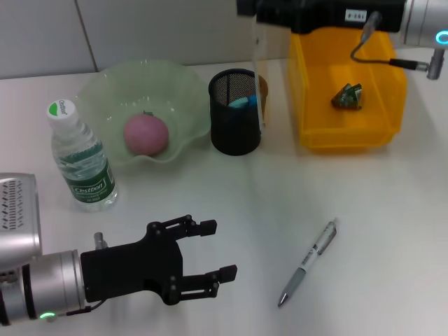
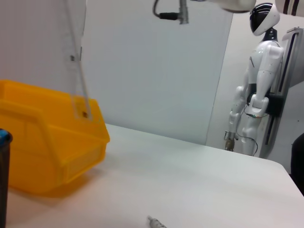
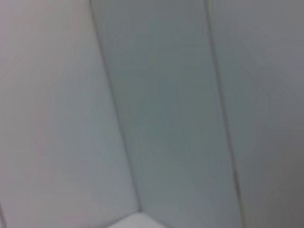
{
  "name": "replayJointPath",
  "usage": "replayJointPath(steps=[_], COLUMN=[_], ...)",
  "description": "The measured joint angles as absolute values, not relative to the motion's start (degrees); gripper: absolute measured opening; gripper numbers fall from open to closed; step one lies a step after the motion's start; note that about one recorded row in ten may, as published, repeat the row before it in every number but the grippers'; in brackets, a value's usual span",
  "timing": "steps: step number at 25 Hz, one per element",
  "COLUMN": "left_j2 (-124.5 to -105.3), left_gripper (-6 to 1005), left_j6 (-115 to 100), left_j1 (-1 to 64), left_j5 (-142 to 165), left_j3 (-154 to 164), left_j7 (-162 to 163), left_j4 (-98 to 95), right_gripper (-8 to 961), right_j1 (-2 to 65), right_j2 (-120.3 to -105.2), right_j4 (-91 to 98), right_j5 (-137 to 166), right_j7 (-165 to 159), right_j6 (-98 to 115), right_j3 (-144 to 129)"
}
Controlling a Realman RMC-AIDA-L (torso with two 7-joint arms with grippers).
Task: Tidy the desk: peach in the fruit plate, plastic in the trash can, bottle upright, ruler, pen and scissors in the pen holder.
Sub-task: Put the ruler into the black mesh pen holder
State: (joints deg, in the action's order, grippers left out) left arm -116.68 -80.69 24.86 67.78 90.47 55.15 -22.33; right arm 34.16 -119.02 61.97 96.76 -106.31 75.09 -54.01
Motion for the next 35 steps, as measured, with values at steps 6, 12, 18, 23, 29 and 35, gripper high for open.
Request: replayJointPath(steps=[6,12,18,23,29,35], left_j2=[-117.01,-117.01,-117.1,-117.1,-117.03,-117.09], left_gripper=[804,804,804,804,804,804], left_j6=[-80.6,-80.5,-80.5,-80.5,-80.7,-80.9], left_j1=[24.9,24.7,24.2,24.2,24.1,23.9], left_j5=[67.9,67.7,67.7,67.7,67.8,67.8], left_j3=[89.5,89.4,88.5,88.3,88.3,88.3], left_j7=[55.0,54.9,54.9,54.9,54.9,54.8], left_j4=[-22.3,-22.3,-22.3,-22.2,-22.0,-21.9], right_gripper=[379,379,379,379,379,379], right_j1=[35.2,37.2,40.7,43.5,45.6,47.2], right_j2=[-119.02,-119.0,-119.11,-119.27,-119.35,-119.49], right_j4=[55.8,50.7,43.3,37.5,31.4,26.4], right_j5=[89.1,86.2,83.7,82.4,78.6,77.9], right_j7=[-97.7,-91.6,-85.3,-80.4,-73.2,-68.4], right_j6=[71.0,65.8,61.3,57.8,56.1,53.5], right_j3=[-53.1,-53.1,-53.6,-53.7,-53.7,-53.7])
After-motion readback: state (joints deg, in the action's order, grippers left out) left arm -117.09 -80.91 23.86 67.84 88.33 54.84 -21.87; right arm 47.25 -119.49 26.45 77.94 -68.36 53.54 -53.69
